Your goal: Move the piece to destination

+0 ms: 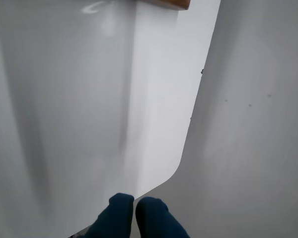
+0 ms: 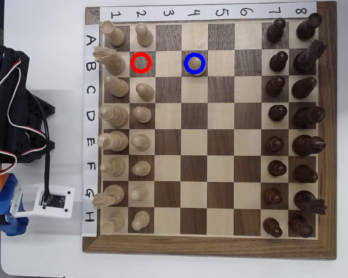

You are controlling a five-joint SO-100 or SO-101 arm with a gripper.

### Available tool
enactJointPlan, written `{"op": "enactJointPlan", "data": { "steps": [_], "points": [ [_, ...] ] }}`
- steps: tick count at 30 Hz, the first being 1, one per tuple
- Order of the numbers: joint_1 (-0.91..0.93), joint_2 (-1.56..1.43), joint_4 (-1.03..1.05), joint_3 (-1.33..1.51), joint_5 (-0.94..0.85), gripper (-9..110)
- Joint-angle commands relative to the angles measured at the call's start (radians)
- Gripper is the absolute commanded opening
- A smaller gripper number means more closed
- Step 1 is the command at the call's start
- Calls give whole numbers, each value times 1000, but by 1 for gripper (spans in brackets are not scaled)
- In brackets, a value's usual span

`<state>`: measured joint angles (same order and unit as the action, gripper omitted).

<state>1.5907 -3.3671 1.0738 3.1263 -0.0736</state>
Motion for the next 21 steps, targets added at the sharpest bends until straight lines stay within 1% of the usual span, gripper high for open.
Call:
{"op": "enactJointPlan", "data": {
  "steps": [1,8,19,21],
  "points": [
    [31,-60,20,-2,0,0],
    [94,-60,11,0,49,0],
    [58,-60,15,0,17,0],
    [54,-60,8,2,-15,0]
  ]
}}
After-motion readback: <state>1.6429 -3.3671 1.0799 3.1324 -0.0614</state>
